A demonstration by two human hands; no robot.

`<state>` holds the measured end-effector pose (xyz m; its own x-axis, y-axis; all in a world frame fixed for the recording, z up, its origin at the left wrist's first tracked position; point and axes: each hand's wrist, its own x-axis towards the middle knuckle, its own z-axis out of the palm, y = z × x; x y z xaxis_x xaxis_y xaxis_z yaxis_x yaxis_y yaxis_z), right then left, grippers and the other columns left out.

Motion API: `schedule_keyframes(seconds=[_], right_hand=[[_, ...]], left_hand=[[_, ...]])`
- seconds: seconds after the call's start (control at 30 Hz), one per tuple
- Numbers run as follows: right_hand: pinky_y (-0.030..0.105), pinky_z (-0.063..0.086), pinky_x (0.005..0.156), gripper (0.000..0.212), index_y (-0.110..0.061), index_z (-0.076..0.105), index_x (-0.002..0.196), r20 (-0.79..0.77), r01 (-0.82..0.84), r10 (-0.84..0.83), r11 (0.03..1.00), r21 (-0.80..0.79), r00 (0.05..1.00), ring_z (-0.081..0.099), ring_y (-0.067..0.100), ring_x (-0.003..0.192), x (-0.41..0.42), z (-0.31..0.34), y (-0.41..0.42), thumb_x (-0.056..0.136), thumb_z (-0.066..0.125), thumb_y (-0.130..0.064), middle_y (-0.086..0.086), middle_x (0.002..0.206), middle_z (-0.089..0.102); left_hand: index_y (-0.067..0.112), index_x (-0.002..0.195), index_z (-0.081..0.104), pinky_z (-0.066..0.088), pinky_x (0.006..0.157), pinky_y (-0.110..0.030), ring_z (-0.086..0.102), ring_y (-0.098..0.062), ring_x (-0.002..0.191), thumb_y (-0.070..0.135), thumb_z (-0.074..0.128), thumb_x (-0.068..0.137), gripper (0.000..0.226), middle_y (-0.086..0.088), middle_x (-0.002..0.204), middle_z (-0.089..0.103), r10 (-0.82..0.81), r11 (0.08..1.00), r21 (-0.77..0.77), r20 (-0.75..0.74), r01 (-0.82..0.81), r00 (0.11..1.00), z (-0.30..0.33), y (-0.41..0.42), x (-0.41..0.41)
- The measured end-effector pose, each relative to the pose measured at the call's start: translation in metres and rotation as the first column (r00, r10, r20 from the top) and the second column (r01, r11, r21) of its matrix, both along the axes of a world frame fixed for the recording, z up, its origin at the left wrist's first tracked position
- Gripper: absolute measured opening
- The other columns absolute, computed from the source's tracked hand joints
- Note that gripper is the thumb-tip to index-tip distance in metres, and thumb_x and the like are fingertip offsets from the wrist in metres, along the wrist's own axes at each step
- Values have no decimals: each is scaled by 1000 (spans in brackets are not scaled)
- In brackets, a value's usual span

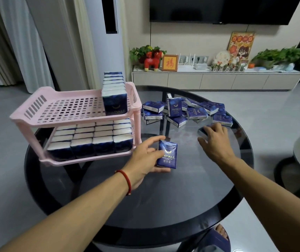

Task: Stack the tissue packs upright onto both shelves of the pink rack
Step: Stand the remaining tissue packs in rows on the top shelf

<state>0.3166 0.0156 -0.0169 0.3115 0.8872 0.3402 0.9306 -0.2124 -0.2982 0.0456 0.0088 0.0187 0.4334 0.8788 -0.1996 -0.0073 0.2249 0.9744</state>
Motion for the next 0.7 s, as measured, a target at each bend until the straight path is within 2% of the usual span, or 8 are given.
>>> schedule_keyframes(seconds=[0.13, 0.23, 0.3, 0.37, 0.5, 0.57, 0.63, 0.7], right_hand=[[42, 48, 82, 22, -8, 74, 107, 11, -176, 176, 979, 106, 984, 56, 35, 100, -23, 9, -24, 86, 79, -13, 15, 109, 64], [36, 47, 80, 23, -8, 75, 103, 6, -315, 316, 946, 83, 949, 65, 32, 92, -46, 20, -46, 83, 82, -18, 11, 101, 73], [34, 52, 83, 24, -11, 73, 111, -60, -337, 342, 938, 83, 938, 67, 26, 98, -60, 25, -63, 89, 76, -20, 8, 109, 73], [35, 55, 93, 26, -11, 72, 115, -53, -360, 375, 915, 180, 926, 67, 26, 110, -73, 27, -80, 90, 73, -19, 9, 119, 71], [22, 36, 112, 36, -10, 69, 121, 70, -505, 505, 825, 254, 860, 55, 19, 131, -101, 29, -93, 88, 72, -24, 6, 133, 66], [13, 31, 114, 38, -11, 66, 122, 40, -581, 589, 779, 235, 807, 49, 13, 135, -111, 32, -92, 90, 67, -32, 1, 136, 62], [17, 36, 113, 35, -11, 63, 116, 16, -632, 649, 736, 243, 761, 48, 10, 135, -118, 35, -90, 91, 68, -35, -1, 136, 59], [20, 39, 108, 30, -12, 59, 111, -20, -628, 658, 728, 275, 753, 49, 8, 131, -123, 38, -89, 90, 72, -29, -1, 137, 55]], left_hand=[[21, 131, 65, 64, 72, -49, 75, -31, 89, -7, 51, 96, 47, -18, 124, 67, 33, 998, -50, 35, -31, 999, 3, 1, -4], [20, 136, 62, 64, 73, -49, 74, -36, 96, -7, 50, 96, 50, -17, 129, 65, 47, 997, -62, 37, -44, 998, 5, -2, -5], [18, 139, 59, 64, 75, -51, 74, -36, 98, -5, 51, 96, 49, -16, 130, 65, 67, 995, -73, 41, -64, 997, 7, -5, -5], [16, 139, 58, 64, 75, -52, 73, -35, 102, -1, 53, 98, 44, -15, 131, 65, 86, 992, -96, 54, -81, 995, 9, -8, -6], [20, 112, 70, 63, 75, -51, 73, -33, 101, 13, 62, 100, 16, -19, 119, 72, 38, 992, -120, 122, -23, 992, 15, -14, -12], [18, 117, 70, 62, 80, -53, 74, -32, 100, 17, 68, 97, 20, -19, 116, 73, -30, 994, -100, 140, 44, 990, 15, -16, -16], [17, 124, 65, 62, 76, -50, 76, -33, 98, 12, 70, 95, 30, -19, 114, 74, -16, 996, -84, 123, 27, 992, 14, -17, -19], [20, 121, 64, 63, 72, -46, 76, -31, 94, 3, 71, 92, 34, -19, 109, 74, 18, 1000, -20, 72, -17, 997, 13, -16, -25]])
